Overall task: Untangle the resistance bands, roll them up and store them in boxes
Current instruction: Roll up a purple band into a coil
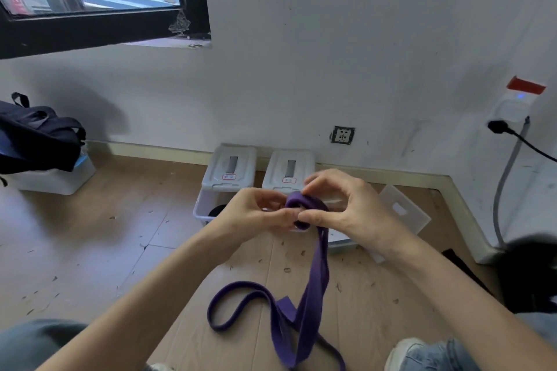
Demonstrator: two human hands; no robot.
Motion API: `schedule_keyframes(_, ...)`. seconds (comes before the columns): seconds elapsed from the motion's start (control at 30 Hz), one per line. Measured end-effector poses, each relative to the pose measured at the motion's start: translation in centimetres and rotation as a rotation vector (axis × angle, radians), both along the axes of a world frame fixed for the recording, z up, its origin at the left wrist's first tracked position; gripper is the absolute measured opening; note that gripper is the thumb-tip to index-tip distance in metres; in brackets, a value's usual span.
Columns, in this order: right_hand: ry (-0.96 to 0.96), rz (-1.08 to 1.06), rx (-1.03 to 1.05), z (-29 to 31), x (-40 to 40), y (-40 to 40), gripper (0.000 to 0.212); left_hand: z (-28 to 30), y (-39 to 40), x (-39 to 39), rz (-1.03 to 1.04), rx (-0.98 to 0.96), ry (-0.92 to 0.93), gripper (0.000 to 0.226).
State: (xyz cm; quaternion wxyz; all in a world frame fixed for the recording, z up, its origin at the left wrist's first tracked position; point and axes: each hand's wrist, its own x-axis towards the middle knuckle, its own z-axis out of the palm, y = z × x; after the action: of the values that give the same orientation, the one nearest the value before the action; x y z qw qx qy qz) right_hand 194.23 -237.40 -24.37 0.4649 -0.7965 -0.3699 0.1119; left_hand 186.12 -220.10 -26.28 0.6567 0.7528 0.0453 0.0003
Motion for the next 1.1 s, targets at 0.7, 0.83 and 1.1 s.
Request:
schedule_keyframes(0.7,-0.031,0.218,-0.111,0.1,-0.2,-0.1,0.036,1.3,1.2,0.1,-0.310,0.319,-0.014,0.037)
schedule_keyframes(0.83,-0.080,0.224,-0.147,0.5,-0.1,0.1,0.036,1.2,0.6,-0.2,-0.293,0.225,-0.005,0.026)
schedule_keyframes(1.1,0.241,0.040,0.027,0.9,0.5,-0.2,0.040,1.4,0.0,0.0,0.001,0.051,-0.115,0.033)
